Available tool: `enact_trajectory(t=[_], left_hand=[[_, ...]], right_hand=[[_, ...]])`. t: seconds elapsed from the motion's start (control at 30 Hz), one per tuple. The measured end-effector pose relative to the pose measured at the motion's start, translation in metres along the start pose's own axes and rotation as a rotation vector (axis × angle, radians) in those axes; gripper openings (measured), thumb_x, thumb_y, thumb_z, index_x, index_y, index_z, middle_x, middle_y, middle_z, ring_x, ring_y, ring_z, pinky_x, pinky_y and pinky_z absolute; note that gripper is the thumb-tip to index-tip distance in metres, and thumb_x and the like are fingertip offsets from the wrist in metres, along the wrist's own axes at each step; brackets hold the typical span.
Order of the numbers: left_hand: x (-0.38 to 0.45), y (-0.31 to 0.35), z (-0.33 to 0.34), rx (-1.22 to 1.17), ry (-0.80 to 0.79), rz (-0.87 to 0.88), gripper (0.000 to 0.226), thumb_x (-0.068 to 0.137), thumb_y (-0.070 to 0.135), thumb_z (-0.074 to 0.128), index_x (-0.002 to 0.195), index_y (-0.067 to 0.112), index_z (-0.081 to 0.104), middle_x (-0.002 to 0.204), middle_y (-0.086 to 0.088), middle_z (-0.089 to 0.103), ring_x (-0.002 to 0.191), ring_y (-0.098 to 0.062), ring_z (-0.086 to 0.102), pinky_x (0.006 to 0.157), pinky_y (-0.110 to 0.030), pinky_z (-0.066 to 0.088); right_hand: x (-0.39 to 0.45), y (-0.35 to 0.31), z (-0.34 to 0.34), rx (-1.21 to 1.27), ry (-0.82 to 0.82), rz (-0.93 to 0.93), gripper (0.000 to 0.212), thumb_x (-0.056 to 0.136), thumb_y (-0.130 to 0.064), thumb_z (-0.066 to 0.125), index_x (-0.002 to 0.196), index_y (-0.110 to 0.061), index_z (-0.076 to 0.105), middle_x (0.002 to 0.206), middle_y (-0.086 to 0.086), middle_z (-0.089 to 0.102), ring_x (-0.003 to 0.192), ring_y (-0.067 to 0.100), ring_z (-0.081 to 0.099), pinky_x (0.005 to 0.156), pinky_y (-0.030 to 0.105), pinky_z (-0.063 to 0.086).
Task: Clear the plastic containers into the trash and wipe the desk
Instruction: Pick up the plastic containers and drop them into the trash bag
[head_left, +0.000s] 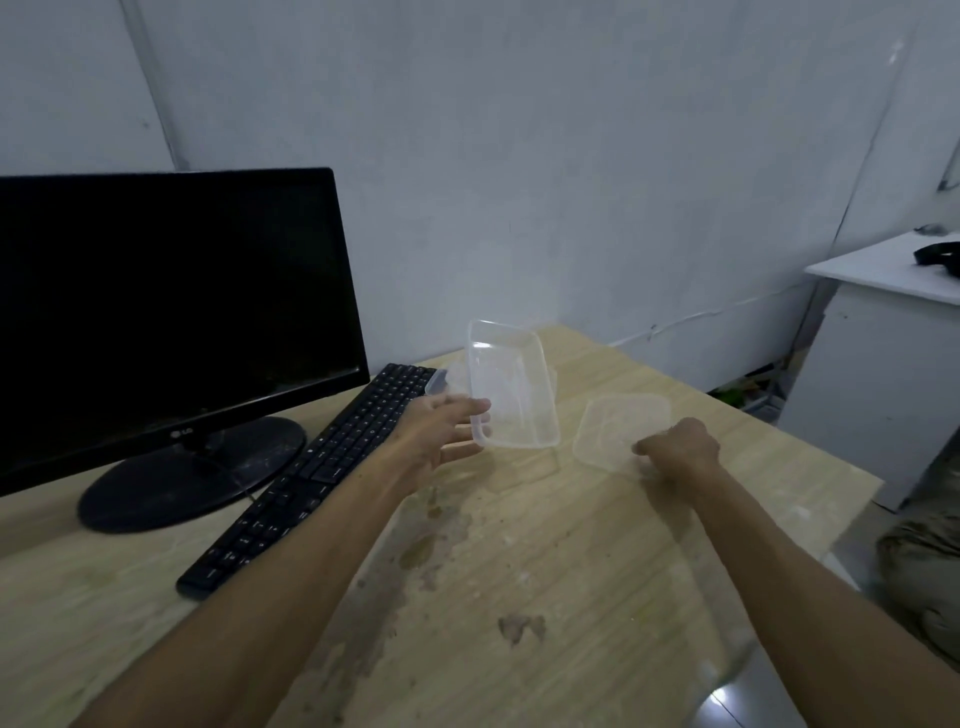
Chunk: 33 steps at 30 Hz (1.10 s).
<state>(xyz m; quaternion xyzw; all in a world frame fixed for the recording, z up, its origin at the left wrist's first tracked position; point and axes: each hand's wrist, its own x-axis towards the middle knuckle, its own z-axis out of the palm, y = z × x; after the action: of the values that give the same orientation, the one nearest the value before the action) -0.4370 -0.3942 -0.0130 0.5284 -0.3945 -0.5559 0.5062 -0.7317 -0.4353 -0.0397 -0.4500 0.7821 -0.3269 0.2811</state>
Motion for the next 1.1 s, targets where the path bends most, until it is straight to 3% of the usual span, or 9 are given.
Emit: enact_trajectory(t=[0.13, 0.3, 0.5, 0.57, 0.63, 0.73, 0.93, 1.03, 1.1], left_hand=[[-0.006, -0.004, -0.008, -0.025, -0.002, -0.013, 0.040, 0.086, 0.020, 0.082, 0.119, 0.001, 0.068, 0.108, -0.017, 0.076, 0.097, -0.028, 0.077, 0.077, -0.037, 0.064], [-0.014, -0.006, -0.011, -0.017, -0.015, -0.004, 0.040, 0.086, 0.023, 0.082, 0.118, 0.002, 0.070, 0.108, -0.015, 0.077, 0.096, -0.027, 0.077, 0.077, -0.036, 0.063], [-0.025, -0.008, -0.013, -0.013, -0.036, -0.002, 0.040, 0.085, 0.023, 0.083, 0.116, 0.001, 0.071, 0.109, -0.017, 0.077, 0.098, -0.030, 0.077, 0.080, -0.038, 0.064], [-0.028, -0.008, -0.013, -0.013, -0.038, -0.005, 0.040, 0.085, 0.024, 0.083, 0.116, 0.002, 0.071, 0.110, -0.018, 0.076, 0.098, -0.030, 0.077, 0.081, -0.038, 0.064], [-0.032, -0.007, -0.011, -0.022, -0.037, -0.004, 0.040, 0.085, 0.023, 0.083, 0.116, 0.001, 0.070, 0.110, -0.018, 0.076, 0.098, -0.030, 0.077, 0.079, -0.038, 0.064], [-0.038, -0.005, -0.008, -0.016, -0.033, 0.008, 0.040, 0.085, 0.019, 0.082, 0.117, 0.000, 0.068, 0.109, -0.018, 0.076, 0.097, -0.029, 0.077, 0.076, -0.036, 0.064], [-0.051, -0.002, 0.004, -0.036, -0.072, 0.026, 0.047, 0.085, 0.017, 0.083, 0.124, -0.001, 0.064, 0.113, -0.019, 0.074, 0.096, -0.029, 0.077, 0.084, -0.044, 0.064], [-0.058, 0.003, 0.006, -0.147, -0.137, 0.036, 0.041, 0.089, 0.019, 0.079, 0.124, 0.001, 0.066, 0.108, -0.014, 0.074, 0.096, -0.030, 0.075, 0.091, -0.046, 0.061], [-0.062, 0.007, 0.003, -0.226, -0.163, 0.046, 0.039, 0.090, 0.020, 0.077, 0.124, 0.003, 0.069, 0.107, -0.013, 0.073, 0.094, -0.028, 0.073, 0.090, -0.043, 0.061]], right_hand=[[-0.009, -0.005, -0.005, 0.257, -0.084, 0.072, 0.045, 0.079, -0.008, 0.087, 0.113, 0.007, 0.063, 0.107, 0.025, 0.067, 0.094, 0.035, 0.068, 0.078, 0.049, 0.063], [-0.015, 0.000, -0.005, 0.348, -0.077, 0.098, 0.033, 0.091, -0.022, 0.074, 0.106, 0.006, 0.066, 0.099, 0.022, 0.071, 0.079, 0.029, 0.065, 0.065, 0.039, 0.053], [-0.036, -0.007, -0.015, 0.398, 0.061, -0.015, 0.031, 0.087, -0.022, 0.078, 0.088, 0.005, 0.064, 0.090, 0.014, 0.062, 0.092, 0.038, 0.063, 0.089, 0.051, 0.056], [-0.042, -0.008, -0.016, 0.437, 0.037, -0.060, 0.029, 0.089, -0.021, 0.077, 0.081, 0.004, 0.063, 0.088, 0.015, 0.067, 0.089, 0.038, 0.070, 0.084, 0.053, 0.061], [-0.049, -0.010, -0.015, 0.528, -0.002, -0.094, 0.019, 0.090, -0.012, 0.074, 0.083, 0.002, 0.063, 0.092, 0.020, 0.071, 0.078, 0.030, 0.076, 0.070, 0.047, 0.065], [-0.063, -0.019, -0.008, 0.388, 0.128, -0.294, 0.016, 0.091, -0.012, 0.067, 0.081, -0.003, 0.059, 0.080, 0.017, 0.071, 0.070, 0.028, 0.074, 0.067, 0.047, 0.063], [-0.128, -0.050, 0.023, 0.010, 0.330, -0.852, 0.016, 0.097, -0.018, 0.061, 0.089, -0.014, 0.048, 0.069, 0.005, 0.059, 0.062, 0.032, 0.059, 0.054, 0.034, 0.038], [-0.150, -0.056, 0.040, -0.119, 0.347, -1.019, 0.016, 0.098, -0.030, 0.062, 0.097, -0.018, 0.050, 0.081, 0.000, 0.064, 0.065, 0.027, 0.061, 0.053, 0.032, 0.043], [-0.158, -0.058, 0.049, -0.115, 0.322, -1.071, 0.018, 0.098, -0.039, 0.059, 0.100, -0.022, 0.054, 0.092, -0.005, 0.066, 0.075, 0.022, 0.062, 0.066, 0.037, 0.054]])
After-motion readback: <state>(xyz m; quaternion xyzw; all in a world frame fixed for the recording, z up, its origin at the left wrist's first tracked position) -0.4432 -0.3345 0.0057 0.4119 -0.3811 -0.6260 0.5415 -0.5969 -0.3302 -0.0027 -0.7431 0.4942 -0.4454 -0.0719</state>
